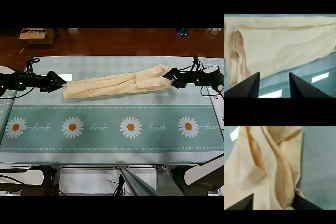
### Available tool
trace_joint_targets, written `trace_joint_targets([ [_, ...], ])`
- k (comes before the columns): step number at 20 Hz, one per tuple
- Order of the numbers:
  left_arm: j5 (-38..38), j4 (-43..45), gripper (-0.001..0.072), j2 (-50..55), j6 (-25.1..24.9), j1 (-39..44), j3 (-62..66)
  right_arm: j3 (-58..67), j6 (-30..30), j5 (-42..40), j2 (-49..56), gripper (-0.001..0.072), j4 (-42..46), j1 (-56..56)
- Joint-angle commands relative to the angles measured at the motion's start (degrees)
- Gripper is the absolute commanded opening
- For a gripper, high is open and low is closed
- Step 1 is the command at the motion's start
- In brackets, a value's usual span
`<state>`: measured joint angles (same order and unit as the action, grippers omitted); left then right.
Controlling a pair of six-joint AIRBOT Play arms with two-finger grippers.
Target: Fold the shirts.
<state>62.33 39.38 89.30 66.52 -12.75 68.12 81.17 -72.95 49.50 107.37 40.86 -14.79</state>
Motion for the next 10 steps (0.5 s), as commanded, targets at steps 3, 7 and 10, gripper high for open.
trace_joint_targets([
  [3,0.63,-1.07,0.0197,0.00,-3.10,1.40,0.07,1.14,3.96,-0.98,0.39,0.0031,-1.79,4.79],
  [7,3.87,-6.67,0.0021,0.00,-6.08,1.40,0.07,2.69,5.09,4.15,-6.45,0.0029,3.19,4.44],
  [10,6.36,-14.40,0.0021,0.00,-6.08,2.21,0.07,2.69,5.03,12.20,-13.40,0.0029,8.52,5.40],
])
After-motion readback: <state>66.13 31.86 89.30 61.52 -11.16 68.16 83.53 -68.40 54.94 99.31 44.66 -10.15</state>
